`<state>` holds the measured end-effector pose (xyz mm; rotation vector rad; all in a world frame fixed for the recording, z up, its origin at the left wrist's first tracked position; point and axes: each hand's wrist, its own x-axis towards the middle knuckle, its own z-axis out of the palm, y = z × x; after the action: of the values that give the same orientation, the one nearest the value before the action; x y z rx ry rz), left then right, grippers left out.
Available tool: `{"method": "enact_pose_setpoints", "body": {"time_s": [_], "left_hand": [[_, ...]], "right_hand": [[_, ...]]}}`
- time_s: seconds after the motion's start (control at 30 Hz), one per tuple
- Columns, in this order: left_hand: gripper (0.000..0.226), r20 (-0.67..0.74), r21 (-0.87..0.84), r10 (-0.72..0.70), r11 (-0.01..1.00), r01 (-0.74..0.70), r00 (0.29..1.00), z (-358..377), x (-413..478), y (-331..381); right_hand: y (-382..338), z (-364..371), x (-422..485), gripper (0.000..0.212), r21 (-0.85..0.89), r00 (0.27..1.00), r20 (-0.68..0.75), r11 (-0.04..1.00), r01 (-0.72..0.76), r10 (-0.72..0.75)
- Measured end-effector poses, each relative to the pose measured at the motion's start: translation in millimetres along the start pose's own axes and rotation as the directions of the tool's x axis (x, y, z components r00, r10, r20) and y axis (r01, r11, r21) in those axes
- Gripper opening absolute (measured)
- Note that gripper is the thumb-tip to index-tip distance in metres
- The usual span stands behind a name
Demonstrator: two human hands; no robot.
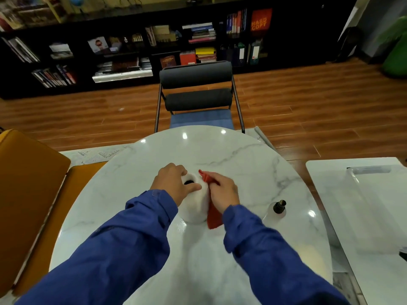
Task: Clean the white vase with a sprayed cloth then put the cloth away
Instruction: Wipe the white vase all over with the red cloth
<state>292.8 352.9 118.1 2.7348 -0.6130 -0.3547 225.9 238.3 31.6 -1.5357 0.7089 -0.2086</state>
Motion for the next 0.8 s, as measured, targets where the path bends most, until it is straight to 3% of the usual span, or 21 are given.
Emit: {"method": "enact_pose_setpoints", "body": {"time_s": [0.1, 0.3, 0.43, 0.53, 0.7, 0.8], "left_hand": [[0.06, 0.008, 0.008, 0.001, 1.0, -0.001, 1.0, -1.3, 0.3, 1.0], [0.058, 0.001, -0.027, 0.001, 1.0, -0.001, 1.0, 0.3, 1.8, -1.7], [0.059, 0.017, -0.013, 0.003, 1.0, -0.003, 1.0, -0.4, 1.5, 0.0], [0.06, 0.025, -0.002, 0.001, 1.0, -0.001, 1.0, -1.3, 1.3, 0.5], [0.061, 0.022, 0.006, 0.007, 1.0, -0.007, 1.0, -1.8, 3.1, 0.8], [0.061, 0.03, 0.007, 0.005, 1.0, -0.006, 1.0, -1.0, 3.7, -0.1]], "right_hand": [[17.0, -8.8, 19.5, 0.037, -0.043, 0.977, 0.089, 0.981, -0.189, 0.192], [66.4, 2.6, -53.0, 0.029, 0.07, 0.938, -0.05, 0.938, -0.341, 0.344], [66.6, 3.3, -20.9, 0.035, 0.063, 0.934, -0.089, 0.938, -0.342, 0.346], [49.8, -0.1, 17.1, 0.027, 0.119, 0.932, -0.046, 0.929, -0.351, 0.358], [64.8, 3.0, -33.7, 0.031, 0.092, 0.922, -0.085, 0.924, -0.371, 0.378], [70.4, 5.4, -42.0, 0.023, 0.118, 0.907, -0.104, 0.911, -0.396, 0.408]]}}
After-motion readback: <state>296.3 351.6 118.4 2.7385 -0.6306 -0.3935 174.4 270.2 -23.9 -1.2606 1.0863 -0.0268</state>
